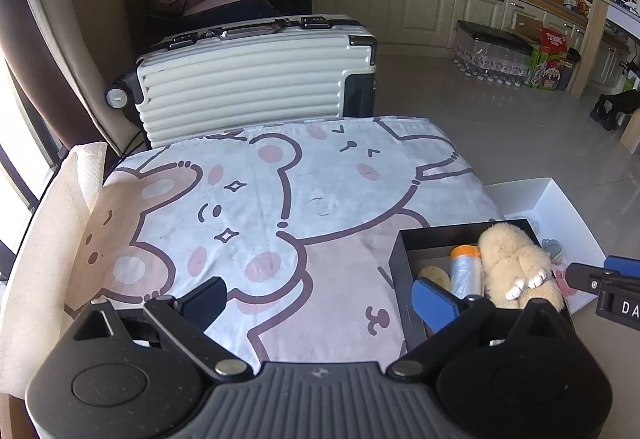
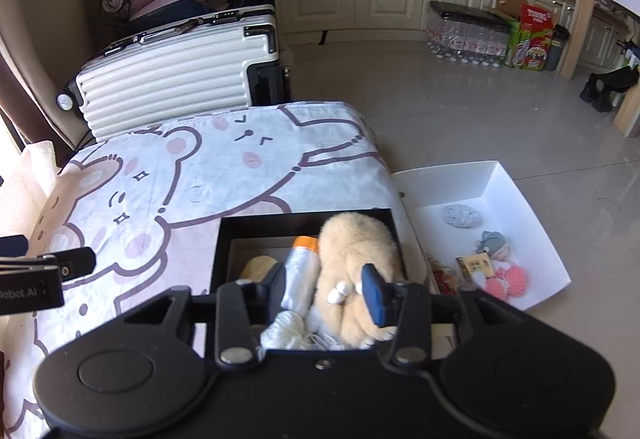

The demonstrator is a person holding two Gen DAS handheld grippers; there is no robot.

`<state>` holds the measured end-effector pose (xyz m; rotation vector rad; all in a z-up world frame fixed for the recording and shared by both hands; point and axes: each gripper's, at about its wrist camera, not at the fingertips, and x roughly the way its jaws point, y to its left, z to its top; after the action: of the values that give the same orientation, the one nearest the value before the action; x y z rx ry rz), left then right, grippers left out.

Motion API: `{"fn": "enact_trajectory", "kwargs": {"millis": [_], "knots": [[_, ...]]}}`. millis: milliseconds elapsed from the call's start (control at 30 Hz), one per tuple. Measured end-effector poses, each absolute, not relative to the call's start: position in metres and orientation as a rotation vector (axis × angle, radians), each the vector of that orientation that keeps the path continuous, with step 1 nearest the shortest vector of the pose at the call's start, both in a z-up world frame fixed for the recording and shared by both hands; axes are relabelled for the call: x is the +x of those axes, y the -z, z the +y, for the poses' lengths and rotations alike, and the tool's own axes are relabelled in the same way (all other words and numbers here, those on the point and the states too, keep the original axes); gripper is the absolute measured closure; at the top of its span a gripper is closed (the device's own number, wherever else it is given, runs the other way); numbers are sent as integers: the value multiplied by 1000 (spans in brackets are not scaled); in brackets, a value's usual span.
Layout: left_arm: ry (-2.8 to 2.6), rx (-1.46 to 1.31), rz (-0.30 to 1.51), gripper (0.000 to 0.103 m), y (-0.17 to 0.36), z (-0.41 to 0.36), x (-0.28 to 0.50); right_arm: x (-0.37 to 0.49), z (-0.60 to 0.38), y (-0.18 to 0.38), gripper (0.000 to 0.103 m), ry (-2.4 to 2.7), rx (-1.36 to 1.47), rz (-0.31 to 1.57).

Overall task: Organize objects
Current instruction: 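Open the left gripper on the bunny while the right opens on the roll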

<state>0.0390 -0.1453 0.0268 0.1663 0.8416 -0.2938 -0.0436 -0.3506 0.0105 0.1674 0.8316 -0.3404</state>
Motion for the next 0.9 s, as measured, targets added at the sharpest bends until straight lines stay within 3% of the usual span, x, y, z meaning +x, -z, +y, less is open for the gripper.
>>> {"fn": "enact_trajectory", "kwargs": {"millis": [200,267,433,533,900], "knots": [[281,165,840,0,-26,-142,29,-61,-353,-12,31,357,151,814],[283,158,845,0,-25,-140,26,-66,-354,-13,18,363,154,808],[272,148,854,0,-22,-139,21,-75,-360,-16,4,396,175,790],[268,152,861,0,-21,-139,19,-77,-362,-16,0,406,185,788],[280,149,872,0,-19,-144,18,-76,-365,-11,0,403,194,819]]}}
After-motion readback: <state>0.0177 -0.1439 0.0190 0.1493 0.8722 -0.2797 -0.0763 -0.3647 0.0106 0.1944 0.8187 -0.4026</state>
